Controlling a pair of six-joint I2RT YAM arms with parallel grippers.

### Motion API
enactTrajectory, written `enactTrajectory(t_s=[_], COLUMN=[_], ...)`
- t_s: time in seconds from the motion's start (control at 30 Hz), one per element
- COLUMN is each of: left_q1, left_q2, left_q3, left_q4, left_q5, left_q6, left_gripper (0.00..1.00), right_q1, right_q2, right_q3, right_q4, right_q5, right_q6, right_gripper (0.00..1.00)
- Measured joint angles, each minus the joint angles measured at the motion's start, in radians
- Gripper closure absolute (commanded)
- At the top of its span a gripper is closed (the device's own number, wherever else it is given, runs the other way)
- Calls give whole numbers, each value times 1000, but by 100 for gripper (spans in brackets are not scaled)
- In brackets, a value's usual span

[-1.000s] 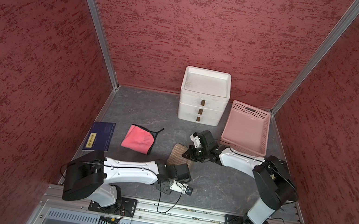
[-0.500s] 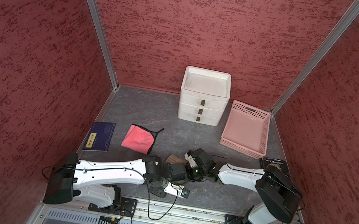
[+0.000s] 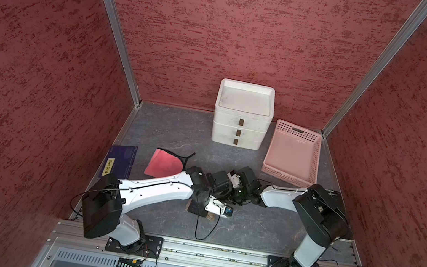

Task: Fold the square dishcloth
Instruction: Fold the cleaning item at the center of the board.

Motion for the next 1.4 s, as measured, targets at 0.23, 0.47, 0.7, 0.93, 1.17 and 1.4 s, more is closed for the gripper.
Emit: enactTrajectory(t_s=[0.23, 0.47, 0.7, 0.93, 1.17, 1.4], left_q1=[117, 192, 217, 224, 291, 450], left_q2=[90, 198, 246, 207, 72, -135], left_q3=[47, 86, 72, -10, -41, -40], left_q4=[67, 145, 262, 422, 499, 487], left_q5=[32, 34, 26, 6, 40, 146], left_q6=[112, 163, 192, 201, 149, 66], left_gripper=[93, 85, 78, 33, 29, 37], right_q1=[-29, -65, -72, -76, -76, -72], right_q2=[0, -7, -7, -5, -103, -418], right_q3=[-13, -17, -18, -24, -45, -47], right_q4=[11, -11, -16, -2, -35, -104], right_q5=[-46, -68, -80, -89, -76, -14], right_q6=[-9, -16, -16, -2, 15, 5], right_gripper=[100, 100, 100, 100, 84, 78])
